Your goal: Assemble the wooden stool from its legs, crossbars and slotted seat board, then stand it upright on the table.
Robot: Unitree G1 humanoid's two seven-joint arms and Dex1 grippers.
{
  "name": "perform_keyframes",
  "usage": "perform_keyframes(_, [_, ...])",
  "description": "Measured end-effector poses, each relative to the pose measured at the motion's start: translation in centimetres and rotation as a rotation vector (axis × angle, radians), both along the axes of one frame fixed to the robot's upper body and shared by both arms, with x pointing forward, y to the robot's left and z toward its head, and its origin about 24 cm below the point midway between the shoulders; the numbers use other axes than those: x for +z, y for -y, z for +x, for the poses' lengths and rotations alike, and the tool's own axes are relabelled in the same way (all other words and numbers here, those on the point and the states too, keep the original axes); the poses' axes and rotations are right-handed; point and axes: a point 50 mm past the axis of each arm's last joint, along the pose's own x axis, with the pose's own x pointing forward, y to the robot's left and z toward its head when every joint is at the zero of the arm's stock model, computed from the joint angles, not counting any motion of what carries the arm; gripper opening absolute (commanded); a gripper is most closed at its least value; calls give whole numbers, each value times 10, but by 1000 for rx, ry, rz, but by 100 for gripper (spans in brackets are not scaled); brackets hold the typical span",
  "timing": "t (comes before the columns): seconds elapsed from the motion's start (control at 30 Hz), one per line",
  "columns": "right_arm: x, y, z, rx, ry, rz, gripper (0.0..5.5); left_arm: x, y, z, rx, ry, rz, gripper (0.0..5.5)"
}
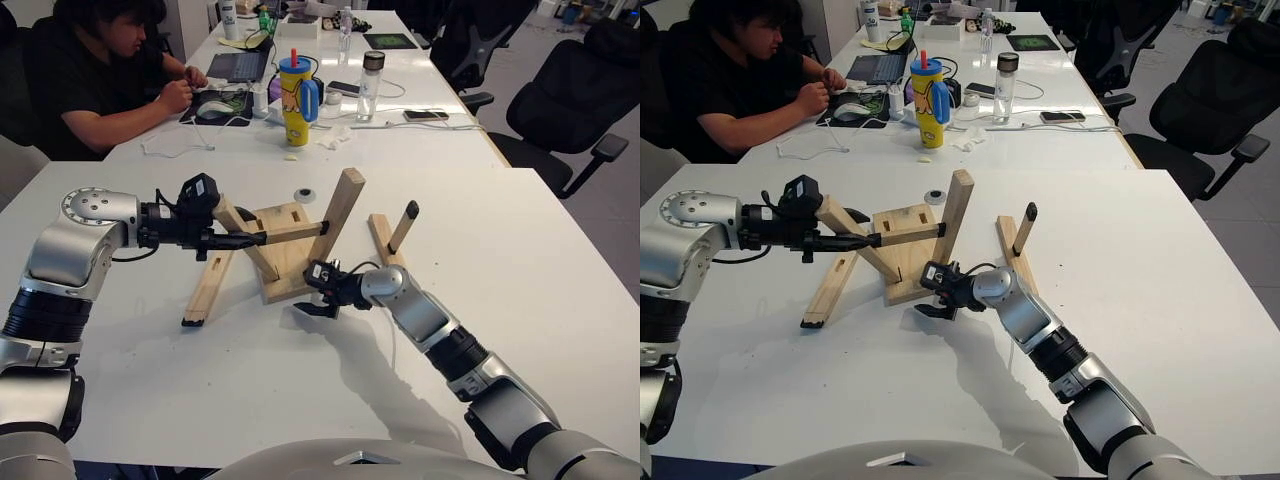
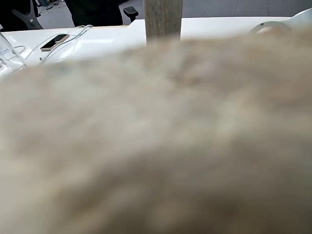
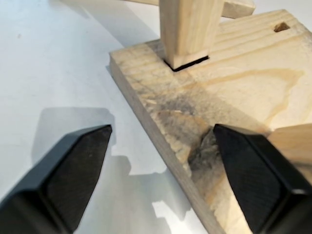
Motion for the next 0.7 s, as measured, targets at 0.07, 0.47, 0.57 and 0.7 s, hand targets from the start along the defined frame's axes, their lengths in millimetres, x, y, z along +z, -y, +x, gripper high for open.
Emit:
perform_keyframes(0.07, [1,1,0,-26,9,36,329,-4,2,-1,15,6,-36,208])
perform_keyframes(0.47, [85,14,-24,-284,66,843,113,-20,16,-6,93,64,-174,208])
perform_keyframes(0.57, [103,20,-16,-394,149,895,64,-21,15,-6,95,65,-174,208])
perform_keyframes(0.7, [140,-3,-4,-404,329,941,2,-21,14,-6,96,63,-175,208])
